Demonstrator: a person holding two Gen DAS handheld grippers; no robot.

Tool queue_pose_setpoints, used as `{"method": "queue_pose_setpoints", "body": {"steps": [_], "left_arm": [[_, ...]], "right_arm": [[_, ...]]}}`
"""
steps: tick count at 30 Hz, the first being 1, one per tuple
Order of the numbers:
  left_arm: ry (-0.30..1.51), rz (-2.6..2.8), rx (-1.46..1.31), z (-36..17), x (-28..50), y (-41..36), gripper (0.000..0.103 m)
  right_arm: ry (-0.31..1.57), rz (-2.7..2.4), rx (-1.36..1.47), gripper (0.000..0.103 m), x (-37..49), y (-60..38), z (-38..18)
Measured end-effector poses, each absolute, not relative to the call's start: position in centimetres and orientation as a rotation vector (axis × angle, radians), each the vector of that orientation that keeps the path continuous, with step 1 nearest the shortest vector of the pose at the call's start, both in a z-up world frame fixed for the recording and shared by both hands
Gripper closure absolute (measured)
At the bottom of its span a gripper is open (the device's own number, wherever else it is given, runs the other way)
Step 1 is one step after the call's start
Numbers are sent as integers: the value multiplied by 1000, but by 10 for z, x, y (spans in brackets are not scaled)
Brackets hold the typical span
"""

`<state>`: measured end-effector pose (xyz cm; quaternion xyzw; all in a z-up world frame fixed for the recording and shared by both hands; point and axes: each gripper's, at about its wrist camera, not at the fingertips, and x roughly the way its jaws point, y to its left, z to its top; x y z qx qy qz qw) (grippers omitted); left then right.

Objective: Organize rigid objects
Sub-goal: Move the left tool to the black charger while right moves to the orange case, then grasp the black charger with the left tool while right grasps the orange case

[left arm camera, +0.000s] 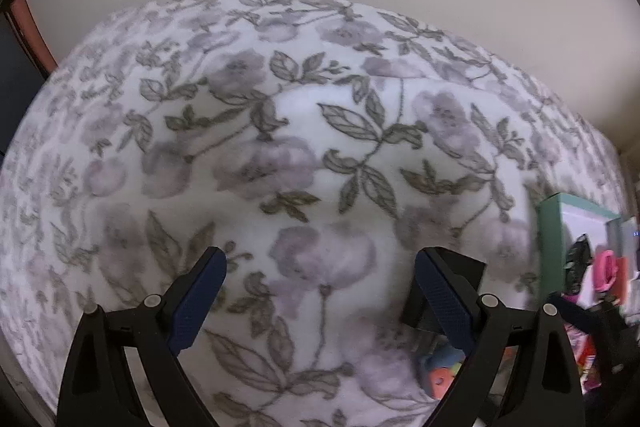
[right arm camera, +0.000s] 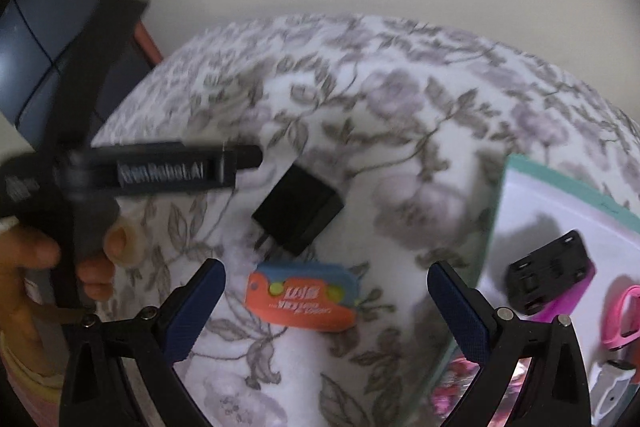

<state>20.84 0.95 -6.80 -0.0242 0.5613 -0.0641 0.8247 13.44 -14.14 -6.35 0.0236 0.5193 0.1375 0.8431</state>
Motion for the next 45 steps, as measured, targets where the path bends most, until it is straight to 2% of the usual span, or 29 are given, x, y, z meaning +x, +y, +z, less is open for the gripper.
{"method": "queue_pose_setpoints", "body": {"steps": [15,22,27,30,42,44,45], "left_arm": [[1212,-301,72,-77,197,-38,8],[1209,-334,99,-78,194,-42,12],[1206,-378,94,-77,193,-45,23],[1205,-392,99,-76,192,-48,27],[1227,-386,140,-86,192,-54,27],[1223,-381,148,-86,192,-55,29],[1223,-382,148,-86,192,-55,36]], "right_arm": [[1161,280,-19,2,135,-120,-90],[1154,275,-36,3,135,-118,-93],[1151,278,-30,17,137,-119,-93],[1158,285,-32,20,137,-122,-92],[1171,279,-26,28,126,-132,-84],[1170,271,-35,28,125,-134,-82],[1170,268,-37,28,125,-135,-82]]}}
